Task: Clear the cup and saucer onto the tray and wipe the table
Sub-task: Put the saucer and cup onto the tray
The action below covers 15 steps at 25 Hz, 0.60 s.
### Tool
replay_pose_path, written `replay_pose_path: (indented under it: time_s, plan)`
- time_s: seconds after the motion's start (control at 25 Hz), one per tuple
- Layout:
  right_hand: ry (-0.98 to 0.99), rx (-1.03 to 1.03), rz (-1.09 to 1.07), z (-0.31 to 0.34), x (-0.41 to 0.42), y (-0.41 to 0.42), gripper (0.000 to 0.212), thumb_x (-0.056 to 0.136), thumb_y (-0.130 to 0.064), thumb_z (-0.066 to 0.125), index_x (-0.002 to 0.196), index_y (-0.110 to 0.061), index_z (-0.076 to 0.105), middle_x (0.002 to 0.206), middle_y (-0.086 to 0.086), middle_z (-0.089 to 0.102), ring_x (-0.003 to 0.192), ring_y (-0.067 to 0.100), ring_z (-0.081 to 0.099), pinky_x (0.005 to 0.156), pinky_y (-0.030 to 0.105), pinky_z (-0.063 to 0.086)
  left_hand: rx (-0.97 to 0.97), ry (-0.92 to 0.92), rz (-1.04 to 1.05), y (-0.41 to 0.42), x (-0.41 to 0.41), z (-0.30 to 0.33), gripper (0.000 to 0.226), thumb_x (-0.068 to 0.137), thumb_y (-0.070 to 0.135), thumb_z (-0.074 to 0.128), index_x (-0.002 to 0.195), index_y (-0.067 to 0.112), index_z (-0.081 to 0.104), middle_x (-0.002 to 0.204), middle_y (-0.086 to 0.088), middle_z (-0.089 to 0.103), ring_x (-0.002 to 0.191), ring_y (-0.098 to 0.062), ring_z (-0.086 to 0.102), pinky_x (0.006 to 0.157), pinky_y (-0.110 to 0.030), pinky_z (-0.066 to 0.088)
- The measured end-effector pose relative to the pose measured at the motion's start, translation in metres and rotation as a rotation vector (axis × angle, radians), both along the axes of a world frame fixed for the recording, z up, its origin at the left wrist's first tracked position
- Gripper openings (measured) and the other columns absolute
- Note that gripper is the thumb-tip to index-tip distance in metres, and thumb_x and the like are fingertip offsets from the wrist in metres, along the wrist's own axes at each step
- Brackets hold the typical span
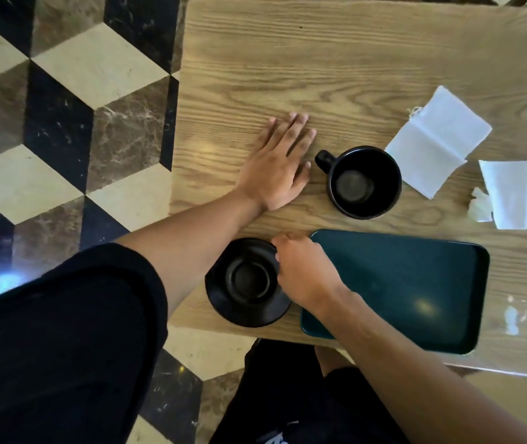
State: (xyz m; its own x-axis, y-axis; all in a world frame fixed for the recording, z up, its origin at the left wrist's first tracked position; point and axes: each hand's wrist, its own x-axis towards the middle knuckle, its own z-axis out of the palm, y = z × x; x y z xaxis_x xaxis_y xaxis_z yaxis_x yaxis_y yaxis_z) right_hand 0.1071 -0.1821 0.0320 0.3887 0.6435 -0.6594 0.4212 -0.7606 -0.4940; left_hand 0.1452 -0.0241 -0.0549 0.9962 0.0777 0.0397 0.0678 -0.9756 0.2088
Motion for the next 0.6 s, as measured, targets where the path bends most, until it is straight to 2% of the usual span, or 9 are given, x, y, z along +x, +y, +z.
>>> replay_pose_path:
  time_s: [0.08,0.16,0.28,0.4,0.6]
  plan:
    - [0.008,0.017,-0.039,0.005,-0.001,-0.012,0.019,0.085,0.001,0.057,0.097,-0.013,0.052,0.107,0.009,0.062,0.093,0.037,0.061,0.067,0.036,0.041,-0.024,0.013,0.009,-0.002,0.001,0.002,0.054,0.101,0.033,0.049,0.148,0.006,0.052,0.161,-0.018,0.039,0.152,-0.034,0.033,0.124,-0.053,0.024]
    - [0.0,0.066,-0.13,0.012,0.001,-0.028,0.018,0.086,0.002,0.054,0.096,-0.013,0.051,0.108,0.006,0.062,0.095,0.034,0.061,0.071,0.036,0.044,-0.031,0.012,0.01,-0.004,0.001,0.004,0.054,0.1,0.031,0.051,0.148,0.006,0.052,0.162,-0.017,0.039,0.152,-0.033,0.033,0.125,-0.053,0.023]
    - [-0.016,0.169,-0.287,0.022,0.011,-0.055,0.023,0.091,-0.003,0.051,0.107,-0.014,0.064,0.103,0.0,0.064,0.093,0.025,0.061,0.08,0.038,0.051,-0.025,0.025,0.027,-0.003,0.002,0.006,0.055,0.1,0.03,0.051,0.149,0.007,0.05,0.163,-0.016,0.037,0.153,-0.033,0.031,0.125,-0.052,0.021]
    - [-0.041,0.219,-0.414,0.027,0.021,-0.093,0.022,0.094,-0.005,0.052,0.101,-0.016,0.069,0.096,-0.003,0.066,0.088,0.019,0.06,0.077,0.034,0.049,-0.024,0.037,0.031,-0.005,0.004,0.006,0.056,0.1,0.032,0.049,0.151,0.008,0.048,0.165,-0.015,0.035,0.155,-0.031,0.027,0.126,-0.052,0.019]
    - [-0.173,0.142,-0.589,0.017,0.036,-0.152,0.021,0.095,-0.002,0.058,0.102,-0.014,0.072,0.088,-0.006,0.064,0.082,0.017,0.059,0.074,0.028,0.042,-0.028,0.013,0.025,-0.002,0.005,0.004,0.057,0.099,0.032,0.048,0.15,0.007,0.048,0.165,-0.015,0.034,0.155,-0.031,0.026,0.125,-0.054,0.019]
